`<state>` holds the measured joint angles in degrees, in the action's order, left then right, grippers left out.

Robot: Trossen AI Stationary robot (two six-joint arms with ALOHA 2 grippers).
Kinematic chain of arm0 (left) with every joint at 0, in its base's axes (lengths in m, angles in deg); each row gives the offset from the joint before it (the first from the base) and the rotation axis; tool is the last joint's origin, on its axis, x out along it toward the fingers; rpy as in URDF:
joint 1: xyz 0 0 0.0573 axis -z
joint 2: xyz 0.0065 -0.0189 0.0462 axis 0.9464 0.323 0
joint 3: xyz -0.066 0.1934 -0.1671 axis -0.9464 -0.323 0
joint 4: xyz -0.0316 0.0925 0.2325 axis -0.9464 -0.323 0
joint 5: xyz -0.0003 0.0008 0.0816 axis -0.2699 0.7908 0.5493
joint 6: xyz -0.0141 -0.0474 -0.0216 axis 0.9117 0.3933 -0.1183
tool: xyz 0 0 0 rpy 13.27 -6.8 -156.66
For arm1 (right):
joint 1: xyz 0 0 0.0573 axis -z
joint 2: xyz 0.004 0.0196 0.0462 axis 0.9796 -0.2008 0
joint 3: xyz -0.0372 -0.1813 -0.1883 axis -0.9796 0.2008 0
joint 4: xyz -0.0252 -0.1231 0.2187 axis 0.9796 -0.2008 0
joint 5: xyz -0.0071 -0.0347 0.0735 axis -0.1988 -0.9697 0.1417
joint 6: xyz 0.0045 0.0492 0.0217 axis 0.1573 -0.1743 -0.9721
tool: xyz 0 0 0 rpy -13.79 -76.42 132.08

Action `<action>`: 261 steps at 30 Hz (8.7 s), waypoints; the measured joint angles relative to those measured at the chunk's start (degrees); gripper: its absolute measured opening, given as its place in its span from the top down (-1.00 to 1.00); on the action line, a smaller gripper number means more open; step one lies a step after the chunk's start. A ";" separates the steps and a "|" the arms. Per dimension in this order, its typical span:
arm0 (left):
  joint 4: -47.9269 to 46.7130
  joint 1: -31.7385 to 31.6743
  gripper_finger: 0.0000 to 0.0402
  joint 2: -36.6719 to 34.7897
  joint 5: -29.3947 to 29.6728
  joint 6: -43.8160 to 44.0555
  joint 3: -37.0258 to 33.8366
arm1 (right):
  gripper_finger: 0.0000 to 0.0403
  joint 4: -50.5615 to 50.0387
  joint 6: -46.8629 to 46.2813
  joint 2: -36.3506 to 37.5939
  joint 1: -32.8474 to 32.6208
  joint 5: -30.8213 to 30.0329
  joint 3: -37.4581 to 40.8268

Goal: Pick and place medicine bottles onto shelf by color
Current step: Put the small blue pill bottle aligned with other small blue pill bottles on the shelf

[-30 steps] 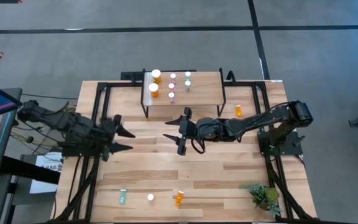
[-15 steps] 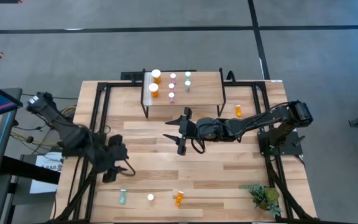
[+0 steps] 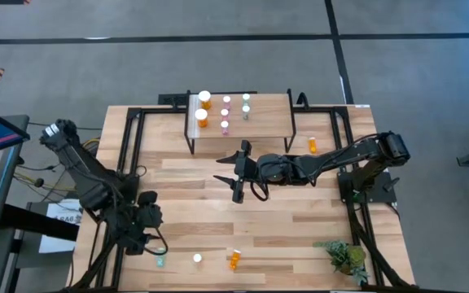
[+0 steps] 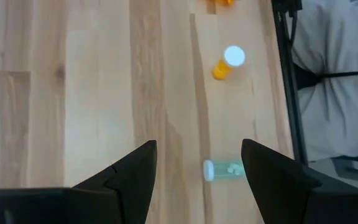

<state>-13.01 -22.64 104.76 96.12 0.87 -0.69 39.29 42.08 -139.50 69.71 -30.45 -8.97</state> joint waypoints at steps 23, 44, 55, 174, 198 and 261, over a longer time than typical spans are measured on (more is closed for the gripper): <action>13.99 4.63 -0.10 17.25 -9.21 10.22 0.00 | -0.22 0.00 0.00 0.00 0.01 0.02 0.00; 16.71 6.85 -0.10 17.14 -8.93 21.82 -6.78 | -0.22 0.00 0.00 0.00 0.02 0.02 0.00; 16.75 8.03 -0.10 17.14 -7.24 27.61 -8.74 | -0.22 0.02 0.01 0.00 0.01 0.02 0.00; 24.33 8.87 0.53 -24.82 48.25 -15.70 -13.11 | -0.22 0.00 0.00 0.00 0.00 0.02 -0.02; 63.97 -12.79 0.53 -11.10 16.39 -47.85 -13.11 | -0.22 0.02 0.00 0.00 0.00 0.00 -0.02; 76.64 -34.76 0.53 -21.99 -3.46 -37.72 -37.24 | -0.22 2.06 -22.92 0.04 3.78 -0.06 -0.07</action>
<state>63.64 -57.40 82.77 92.66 -36.86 -37.94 41.35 19.16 -139.46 73.48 -30.51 -9.04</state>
